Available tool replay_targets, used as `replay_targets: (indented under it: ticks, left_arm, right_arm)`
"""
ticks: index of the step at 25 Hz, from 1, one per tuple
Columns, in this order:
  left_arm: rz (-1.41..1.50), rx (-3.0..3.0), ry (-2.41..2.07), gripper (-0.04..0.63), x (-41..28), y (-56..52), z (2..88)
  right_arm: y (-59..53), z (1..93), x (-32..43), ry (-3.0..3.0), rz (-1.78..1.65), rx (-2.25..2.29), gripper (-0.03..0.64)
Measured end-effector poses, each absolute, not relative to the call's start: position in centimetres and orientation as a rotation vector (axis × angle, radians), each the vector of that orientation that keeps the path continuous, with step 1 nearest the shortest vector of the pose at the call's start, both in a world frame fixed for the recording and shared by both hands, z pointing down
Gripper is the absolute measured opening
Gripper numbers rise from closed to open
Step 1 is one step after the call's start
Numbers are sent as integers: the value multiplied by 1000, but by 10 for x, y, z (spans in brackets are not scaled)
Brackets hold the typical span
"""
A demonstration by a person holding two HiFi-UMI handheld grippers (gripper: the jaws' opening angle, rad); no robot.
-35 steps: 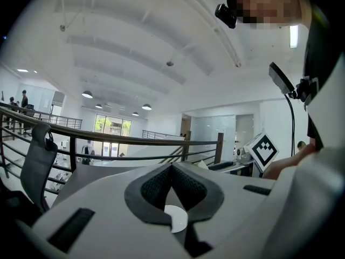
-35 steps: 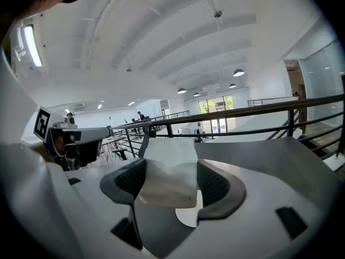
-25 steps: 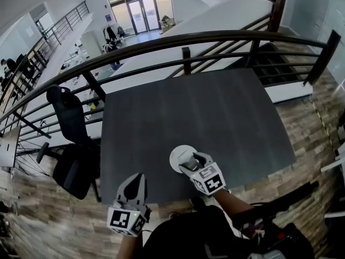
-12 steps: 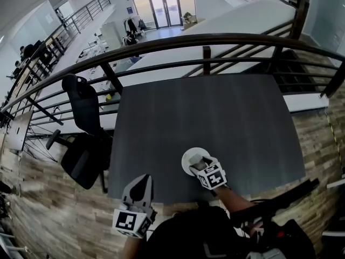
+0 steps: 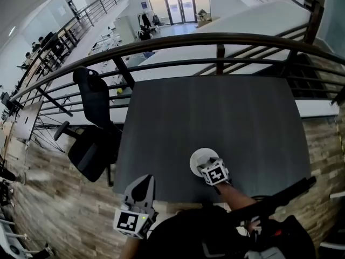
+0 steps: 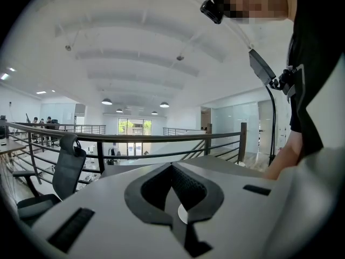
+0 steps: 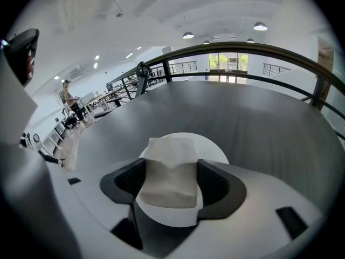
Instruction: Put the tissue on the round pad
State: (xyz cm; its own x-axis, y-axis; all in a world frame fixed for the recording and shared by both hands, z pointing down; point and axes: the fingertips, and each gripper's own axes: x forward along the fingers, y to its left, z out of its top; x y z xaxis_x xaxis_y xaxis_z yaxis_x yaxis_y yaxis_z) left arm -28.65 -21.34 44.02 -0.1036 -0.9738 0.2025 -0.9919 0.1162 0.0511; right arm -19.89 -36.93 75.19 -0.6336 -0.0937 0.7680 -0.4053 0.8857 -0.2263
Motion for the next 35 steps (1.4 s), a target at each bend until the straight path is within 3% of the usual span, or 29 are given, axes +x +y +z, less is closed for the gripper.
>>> replay_targets:
  ticks: [31,35]
  left_arm:
    - [147,1946,-2202,-6,-295,-204,446]
    - [148,1944,-2203,-6,-297,-201,446]
  right_arm:
    - [-372,782,-198,-2102,403,371,302]
    - [-377,776,-203,-2131,401,387,337]
